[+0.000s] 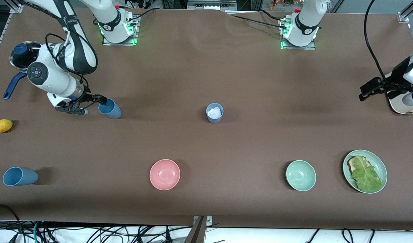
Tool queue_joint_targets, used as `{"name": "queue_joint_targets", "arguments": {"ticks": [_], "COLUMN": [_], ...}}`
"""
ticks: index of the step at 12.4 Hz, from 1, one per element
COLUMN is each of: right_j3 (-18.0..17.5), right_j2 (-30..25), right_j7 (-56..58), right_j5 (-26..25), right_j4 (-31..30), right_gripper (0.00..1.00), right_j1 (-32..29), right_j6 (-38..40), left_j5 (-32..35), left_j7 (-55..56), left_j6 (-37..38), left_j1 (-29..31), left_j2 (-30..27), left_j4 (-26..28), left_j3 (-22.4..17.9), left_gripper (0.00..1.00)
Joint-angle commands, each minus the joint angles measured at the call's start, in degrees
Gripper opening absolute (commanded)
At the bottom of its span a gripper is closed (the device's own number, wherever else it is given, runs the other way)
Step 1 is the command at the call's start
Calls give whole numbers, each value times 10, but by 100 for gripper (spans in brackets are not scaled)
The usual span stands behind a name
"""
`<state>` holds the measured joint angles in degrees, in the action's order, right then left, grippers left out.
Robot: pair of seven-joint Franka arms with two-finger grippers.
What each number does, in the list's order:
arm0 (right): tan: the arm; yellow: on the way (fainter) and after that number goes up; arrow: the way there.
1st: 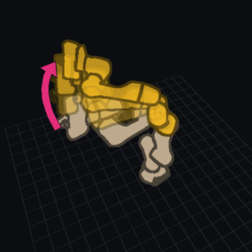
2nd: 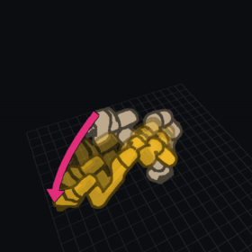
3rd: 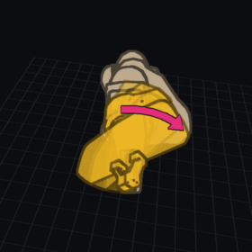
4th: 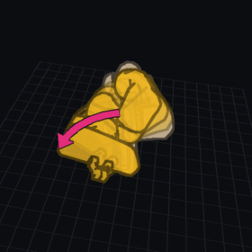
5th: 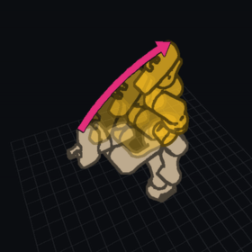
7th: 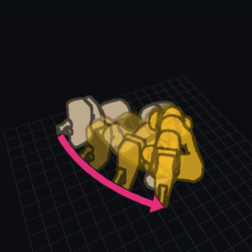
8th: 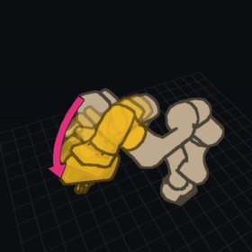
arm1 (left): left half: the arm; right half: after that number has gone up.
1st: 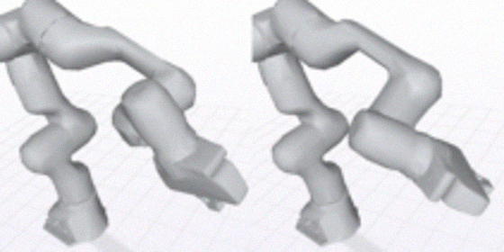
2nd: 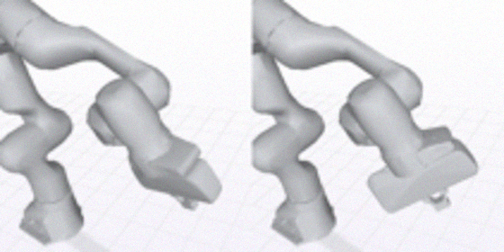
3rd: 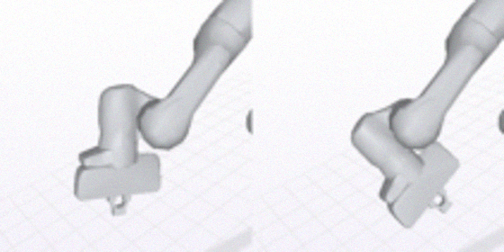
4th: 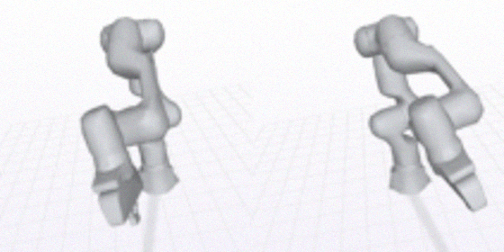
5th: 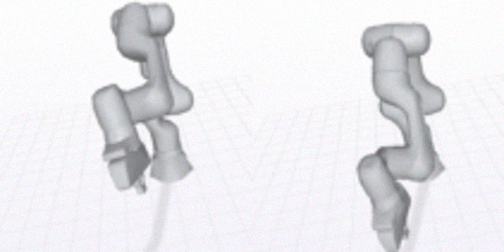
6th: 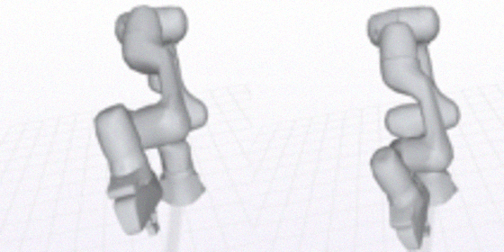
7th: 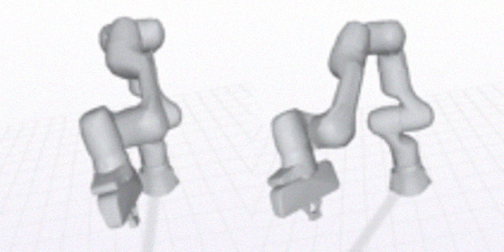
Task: Stack blue cups with both arms
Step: 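Close the right gripper on the rim of the empty blue cup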
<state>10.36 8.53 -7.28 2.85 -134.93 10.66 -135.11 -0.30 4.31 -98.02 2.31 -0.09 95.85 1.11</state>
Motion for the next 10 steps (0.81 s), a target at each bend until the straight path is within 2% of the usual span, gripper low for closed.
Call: {"name": "queue_joint_targets", "arguments": {"ticks": [1,2,3,6,7,10], "right_j3": [-2,-2,-2,-3,-3,-5], "right_j2": [3,5,7,12,19,35], "right_j7": [7,7,7,6,6,-1], "right_j5": [6,6,6,6,6,8], "right_j4": [0,2,4,6,12,34], "right_gripper": [64,44,31,3,0,0], "right_j1": [0,0,0,1,1,7], "right_j6": [-7,-8,-9,-13,-12,-8], "left_j5": [12,13,12,12,12,11], "left_j7": [-6,-10,-12,-10,-10,-12], "left_j6": [-4,7,22,27,27,28], "left_j1": [-14,-12,-8,-9,-9,-9], "left_j2": [-14,-12,-11,-10,-7,-4], "left_j4": [18,14,14,6,4,0], "left_j3": [-6,-3,-3,-3,-2,-2], "left_gripper": [100,100,100,100,100,100]}}
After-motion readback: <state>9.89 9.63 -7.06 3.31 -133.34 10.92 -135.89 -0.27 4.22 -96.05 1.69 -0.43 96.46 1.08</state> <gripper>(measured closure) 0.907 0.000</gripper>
